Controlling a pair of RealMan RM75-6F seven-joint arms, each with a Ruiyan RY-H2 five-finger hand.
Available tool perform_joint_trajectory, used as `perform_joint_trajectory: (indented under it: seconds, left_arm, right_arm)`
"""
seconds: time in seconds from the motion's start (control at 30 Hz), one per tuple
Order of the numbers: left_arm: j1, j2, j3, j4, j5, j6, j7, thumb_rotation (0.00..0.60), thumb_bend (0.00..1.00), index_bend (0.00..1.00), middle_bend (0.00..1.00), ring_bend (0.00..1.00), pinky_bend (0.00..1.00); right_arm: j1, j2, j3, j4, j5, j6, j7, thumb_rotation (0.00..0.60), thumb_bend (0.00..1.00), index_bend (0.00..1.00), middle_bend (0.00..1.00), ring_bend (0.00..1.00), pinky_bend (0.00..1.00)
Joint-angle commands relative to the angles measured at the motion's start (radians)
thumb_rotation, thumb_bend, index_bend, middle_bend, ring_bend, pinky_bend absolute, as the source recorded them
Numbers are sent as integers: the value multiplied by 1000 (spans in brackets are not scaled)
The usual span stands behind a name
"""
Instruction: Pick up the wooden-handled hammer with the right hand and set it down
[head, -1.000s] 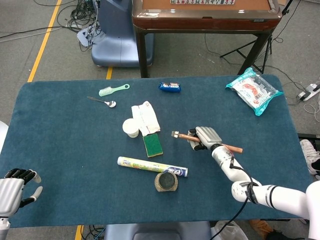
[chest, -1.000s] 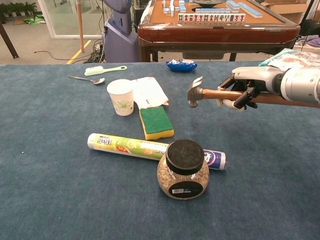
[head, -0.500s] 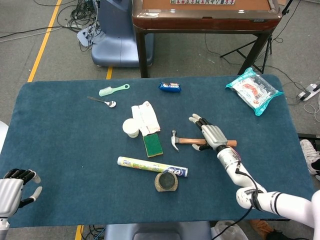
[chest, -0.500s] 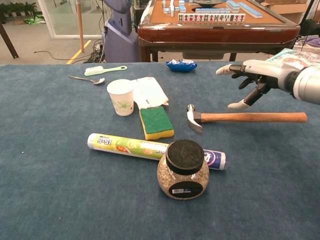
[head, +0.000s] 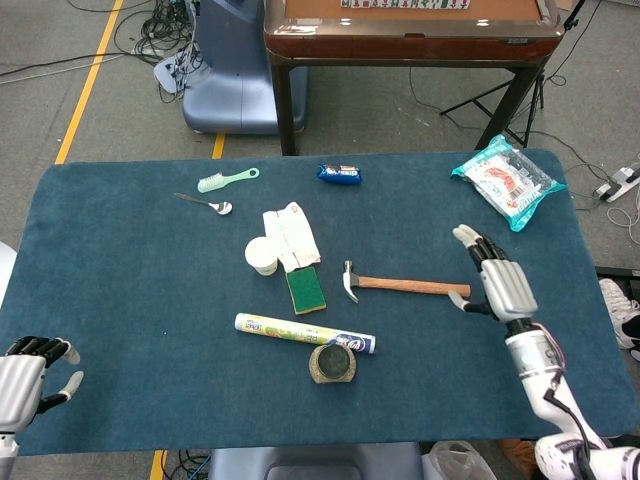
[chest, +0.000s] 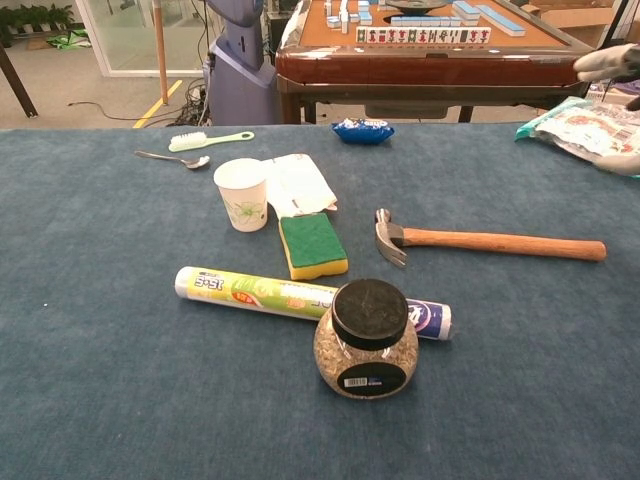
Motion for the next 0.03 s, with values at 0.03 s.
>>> perform_joint_trajectory:
  seconds: [0.03]
  left_arm:
    - [-2, -1, -1, 1, -3, -4, 1, 600, 252, 537, 500, 377, 274]
  right_arm:
    - [-86, 46, -38, -53, -65, 95, -11, 600, 261, 0, 85, 11, 161]
